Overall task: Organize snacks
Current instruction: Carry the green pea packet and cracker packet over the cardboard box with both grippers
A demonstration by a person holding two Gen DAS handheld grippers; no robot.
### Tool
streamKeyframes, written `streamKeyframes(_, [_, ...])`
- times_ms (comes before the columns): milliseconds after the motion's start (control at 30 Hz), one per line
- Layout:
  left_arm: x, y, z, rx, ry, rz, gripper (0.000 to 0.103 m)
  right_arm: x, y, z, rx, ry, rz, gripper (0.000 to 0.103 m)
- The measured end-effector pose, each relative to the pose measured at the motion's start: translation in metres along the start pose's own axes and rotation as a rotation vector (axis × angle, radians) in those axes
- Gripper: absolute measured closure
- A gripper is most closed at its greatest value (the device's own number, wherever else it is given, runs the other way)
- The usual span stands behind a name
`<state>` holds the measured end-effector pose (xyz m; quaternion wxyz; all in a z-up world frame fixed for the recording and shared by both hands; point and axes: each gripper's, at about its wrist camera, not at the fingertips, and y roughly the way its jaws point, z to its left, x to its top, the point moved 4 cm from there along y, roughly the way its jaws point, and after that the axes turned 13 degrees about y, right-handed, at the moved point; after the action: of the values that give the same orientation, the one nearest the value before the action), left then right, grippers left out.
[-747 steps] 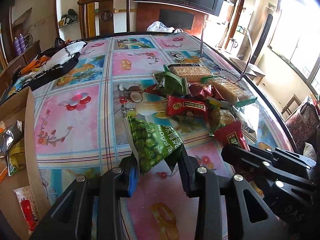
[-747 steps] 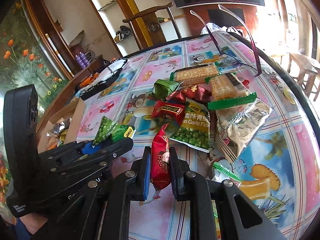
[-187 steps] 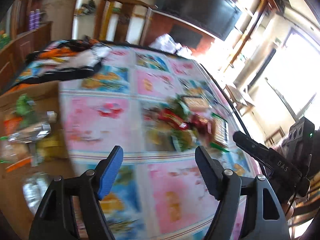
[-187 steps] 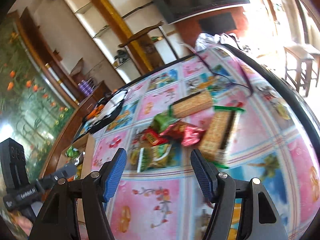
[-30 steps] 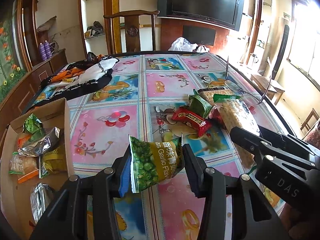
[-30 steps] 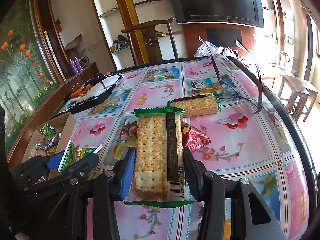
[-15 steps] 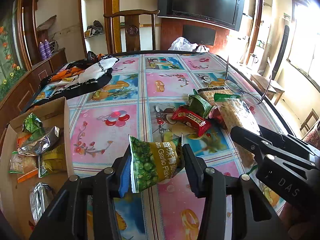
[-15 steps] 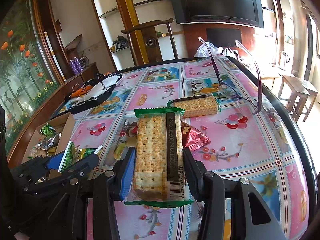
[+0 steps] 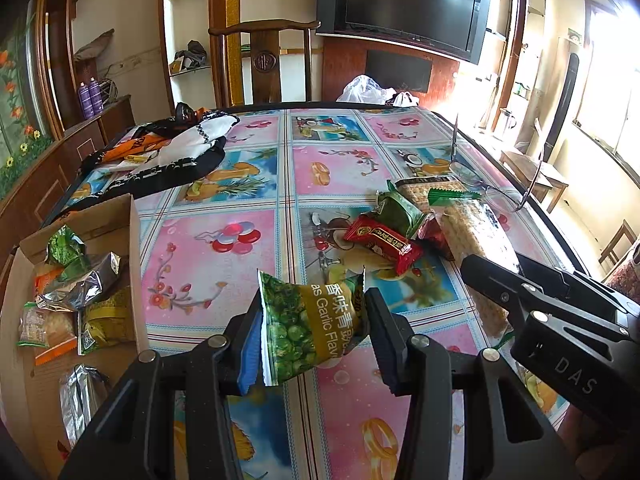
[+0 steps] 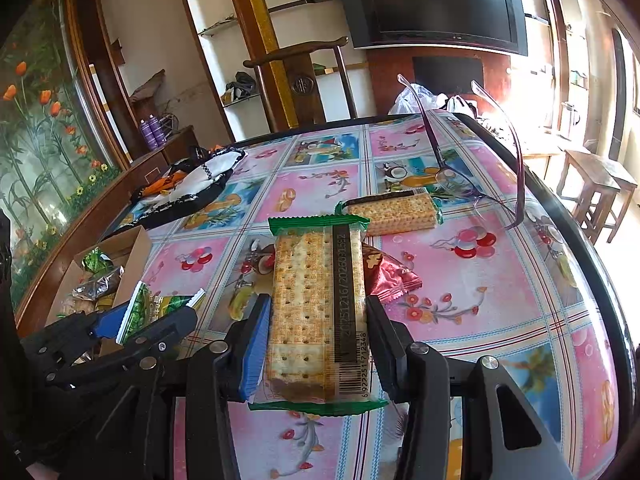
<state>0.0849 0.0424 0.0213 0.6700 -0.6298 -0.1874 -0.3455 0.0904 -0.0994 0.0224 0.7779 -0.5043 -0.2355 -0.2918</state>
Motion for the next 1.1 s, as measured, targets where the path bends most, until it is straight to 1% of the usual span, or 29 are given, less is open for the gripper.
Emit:
streamKeyframes(467, [0.000, 0.000, 0.001, -0.003, -0.002, -0.002, 0.057, 0.000, -0.001, 0.001, 0.002, 0.000, -0.002, 0.054])
streamKeyframes(733, [0.002, -0.006, -0.001, -0.016, -0.019, -0.011, 0.057, 0.000, -0.001, 0.000, 0.003, 0.000, -0.001, 0.054])
streamKeyframes(900, [0.003, -0.011, 0.006, -0.032, -0.046, -0.018, 0.057, 0.000, -0.002, 0.002, 0.003, -0.001, -0.002, 0.054])
streamKeyframes(1033, [0.003, -0.017, 0.010, -0.025, -0.058, -0.030, 0.057, 0.000, -0.002, 0.002, 0.004, 0.001, -0.002, 0.054])
streamKeyframes(1100, [0.003, -0.020, 0.020, -0.021, -0.075, -0.037, 0.057, 0.000, -0.002, 0.003, 0.006, 0.001, -0.001, 0.054])
